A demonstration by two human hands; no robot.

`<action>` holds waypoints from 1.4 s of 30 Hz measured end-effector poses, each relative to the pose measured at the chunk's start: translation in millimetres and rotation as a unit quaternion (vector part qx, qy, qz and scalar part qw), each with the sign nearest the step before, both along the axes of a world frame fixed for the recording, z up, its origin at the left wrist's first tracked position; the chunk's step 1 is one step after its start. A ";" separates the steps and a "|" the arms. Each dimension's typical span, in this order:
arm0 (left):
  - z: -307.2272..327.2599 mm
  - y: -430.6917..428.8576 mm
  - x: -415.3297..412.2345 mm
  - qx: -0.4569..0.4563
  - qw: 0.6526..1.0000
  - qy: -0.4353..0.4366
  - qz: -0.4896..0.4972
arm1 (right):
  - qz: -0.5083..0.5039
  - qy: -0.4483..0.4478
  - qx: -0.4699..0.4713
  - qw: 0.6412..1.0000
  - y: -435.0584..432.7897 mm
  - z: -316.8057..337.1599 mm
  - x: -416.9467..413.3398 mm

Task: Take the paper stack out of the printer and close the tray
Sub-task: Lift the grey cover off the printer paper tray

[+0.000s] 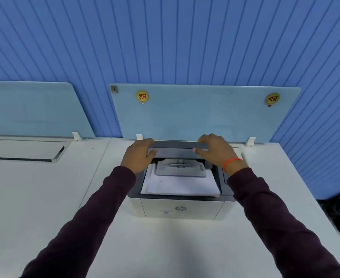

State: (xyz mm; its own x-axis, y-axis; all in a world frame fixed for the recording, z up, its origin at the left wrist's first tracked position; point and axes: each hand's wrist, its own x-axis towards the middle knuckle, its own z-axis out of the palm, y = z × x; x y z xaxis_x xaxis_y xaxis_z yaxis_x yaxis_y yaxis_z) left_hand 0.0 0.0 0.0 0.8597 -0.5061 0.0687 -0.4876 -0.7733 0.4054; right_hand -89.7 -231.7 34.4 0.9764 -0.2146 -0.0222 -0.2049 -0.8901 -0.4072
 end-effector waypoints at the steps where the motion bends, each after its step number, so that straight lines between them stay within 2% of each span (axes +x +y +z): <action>1: -4.2 1.5 0.0 0.010 1.000 -0.009 0.006 | 0.001 0.008 0.001 1.000 2.8 -3.0 -2.8; 5: -30.4 7.5 2.3 0.040 0.998 -0.024 0.033 | 0.027 0.034 0.004 0.999 12.3 -20.2 -10.6; 12: -57.9 6.4 -4.4 0.074 0.995 -0.026 0.058 | 0.082 0.056 -0.054 0.994 15.0 -44.4 -15.6; 15: -60.6 5.7 -4.7 0.074 0.994 -0.040 0.065 | 0.084 0.026 -0.051 0.995 15.0 -54.9 -16.5; 21: -61.1 5.4 -7.2 0.069 0.994 -0.045 0.069 | 0.082 -0.100 -0.020 0.991 15.0 -71.9 -25.8; 26: -63.7 5.3 -6.5 0.079 0.993 -0.062 0.066 | 0.078 -0.078 0.037 0.993 17.8 -67.7 -36.0; 28: -65.4 5.3 -5.1 0.088 0.992 -0.066 0.067 | 0.085 -0.055 0.038 0.994 16.9 -61.0 -38.8; 30: -67.0 5.2 -4.3 0.088 0.991 -0.070 0.066 | 0.082 -0.071 0.037 0.993 14.7 -54.3 -42.9; 33: -68.3 4.4 -3.7 0.080 0.992 -0.081 0.063 | 0.020 -0.148 0.066 0.987 8.5 -44.4 -50.4; 36: -70.0 4.8 -3.9 0.085 0.991 -0.085 0.064 | -0.091 -0.225 0.092 0.966 -5.2 -41.2 -60.7; 42: -66.7 7.1 -3.4 0.083 0.990 -0.086 0.071 | -0.337 -0.253 0.060 0.905 -43.7 -58.6 -79.6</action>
State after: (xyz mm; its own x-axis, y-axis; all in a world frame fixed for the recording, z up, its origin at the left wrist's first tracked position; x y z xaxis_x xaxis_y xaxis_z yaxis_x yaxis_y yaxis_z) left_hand -3.4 7.1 -66.7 0.9062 -0.3967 0.1466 -0.4193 -0.8882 0.1881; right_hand -169.3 -275.4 -24.2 0.5156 -0.7914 0.3285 -0.4455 -0.5751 -0.6861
